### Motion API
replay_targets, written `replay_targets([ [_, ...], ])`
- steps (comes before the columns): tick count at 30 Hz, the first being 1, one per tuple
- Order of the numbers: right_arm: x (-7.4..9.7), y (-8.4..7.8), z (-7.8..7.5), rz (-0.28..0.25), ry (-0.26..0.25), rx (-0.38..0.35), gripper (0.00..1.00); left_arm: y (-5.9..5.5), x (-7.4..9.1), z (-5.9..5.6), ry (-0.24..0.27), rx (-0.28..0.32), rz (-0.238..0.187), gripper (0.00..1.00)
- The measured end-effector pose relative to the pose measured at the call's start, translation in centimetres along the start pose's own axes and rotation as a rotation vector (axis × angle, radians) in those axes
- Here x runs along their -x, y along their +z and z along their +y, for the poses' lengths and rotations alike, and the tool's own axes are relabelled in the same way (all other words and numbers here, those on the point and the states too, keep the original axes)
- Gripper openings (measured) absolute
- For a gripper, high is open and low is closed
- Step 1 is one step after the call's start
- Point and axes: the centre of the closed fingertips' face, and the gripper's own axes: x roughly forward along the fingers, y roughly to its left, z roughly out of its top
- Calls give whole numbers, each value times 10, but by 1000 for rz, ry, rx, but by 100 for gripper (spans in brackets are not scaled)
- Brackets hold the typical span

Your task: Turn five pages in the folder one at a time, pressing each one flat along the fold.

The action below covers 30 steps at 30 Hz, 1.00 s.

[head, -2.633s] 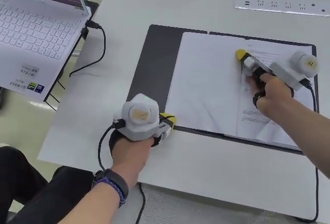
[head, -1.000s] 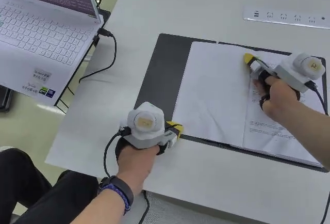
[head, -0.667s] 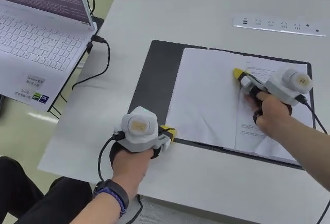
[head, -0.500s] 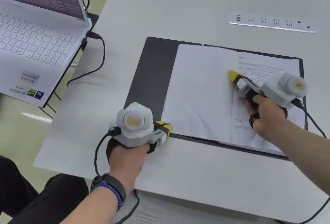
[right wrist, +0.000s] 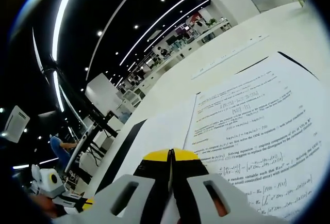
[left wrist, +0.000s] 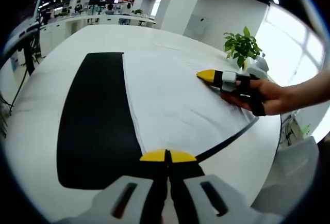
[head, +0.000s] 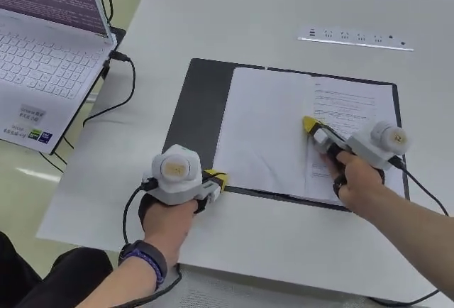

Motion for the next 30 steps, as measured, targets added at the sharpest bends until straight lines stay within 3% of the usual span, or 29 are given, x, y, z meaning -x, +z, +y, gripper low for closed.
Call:
replay_targets([
  [13,32,-28,14,23,27,4,0,0,-1,0,-10,-2,-7,0],
  [30,45,-43,9,52,45,12,0,-1,0,-1,-17,-18,-7,0],
])
